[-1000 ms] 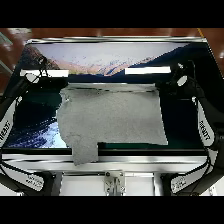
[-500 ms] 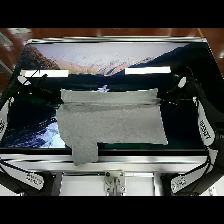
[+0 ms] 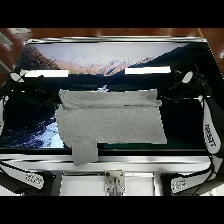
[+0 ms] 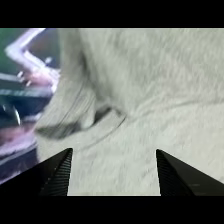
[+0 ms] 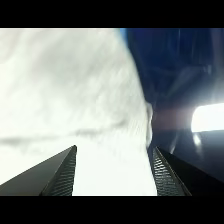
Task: Fold the shirts.
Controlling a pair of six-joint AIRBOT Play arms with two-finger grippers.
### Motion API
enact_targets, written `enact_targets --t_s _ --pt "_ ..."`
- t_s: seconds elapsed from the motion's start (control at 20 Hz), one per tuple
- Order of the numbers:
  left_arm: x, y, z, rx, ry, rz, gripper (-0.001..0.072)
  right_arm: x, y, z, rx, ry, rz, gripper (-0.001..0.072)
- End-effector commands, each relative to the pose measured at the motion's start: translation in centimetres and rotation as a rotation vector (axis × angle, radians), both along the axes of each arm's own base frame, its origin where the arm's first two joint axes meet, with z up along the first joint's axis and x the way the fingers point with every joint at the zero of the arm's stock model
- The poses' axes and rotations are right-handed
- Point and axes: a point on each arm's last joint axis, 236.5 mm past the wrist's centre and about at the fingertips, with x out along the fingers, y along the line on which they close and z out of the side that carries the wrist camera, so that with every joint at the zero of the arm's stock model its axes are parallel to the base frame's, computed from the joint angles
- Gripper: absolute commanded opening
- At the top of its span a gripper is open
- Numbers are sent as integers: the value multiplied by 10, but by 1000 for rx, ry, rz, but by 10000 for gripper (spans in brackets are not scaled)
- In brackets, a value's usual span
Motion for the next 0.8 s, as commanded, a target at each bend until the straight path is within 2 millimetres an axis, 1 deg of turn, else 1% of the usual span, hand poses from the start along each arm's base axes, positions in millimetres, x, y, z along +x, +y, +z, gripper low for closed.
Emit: enact_targets --t_s 0.0,0.05,0.1,0.15,0.2,0.25,0.3,0.35,0.4,0.45,0.55,0.65,0.75 --pt "-43 21 42 -11 99 -31 611 -33 -17 60 -96 -14 103 587" --pt "-59 34 51 19 111 -32 610 -52 -30 70 -140 26 133 587" --pt "-76 47 58 42 123 -7 610 -74 -40 76 -151 81 163 587" --pt "-94 53 62 34 127 29 611 -99 -51 78 -130 155 172 586" --pt "-118 56 60 22 143 59 611 -122 -60 79 -90 220 155 586" --pt "-144 55 53 5 167 88 610 -142 -66 78 -31 266 116 586" --pt "-171 52 39 -12 194 133 611 -156 -68 77 29 287 73 586" --pt "-191 45 25 -37 210 183 611 -166 -69 74 88 289 30 585" --pt "-207 33 10 -78 216 239 611 -172 -68 70 132 286 -4 586" --pt "-218 19 -2 -124 213 275 609 -178 -66 65 163 284 -30 586" --pt "-232 -8 -22 -206 208 305 599 -190 -64 52 178 296 -52 586" --pt "-233 -26 -35 -254 195 333 593 -194 -62 37 181 308 -63 586" --pt "-236 -37 -46 -261 198 350 593 -195 -62 25 179 306 -84 586"
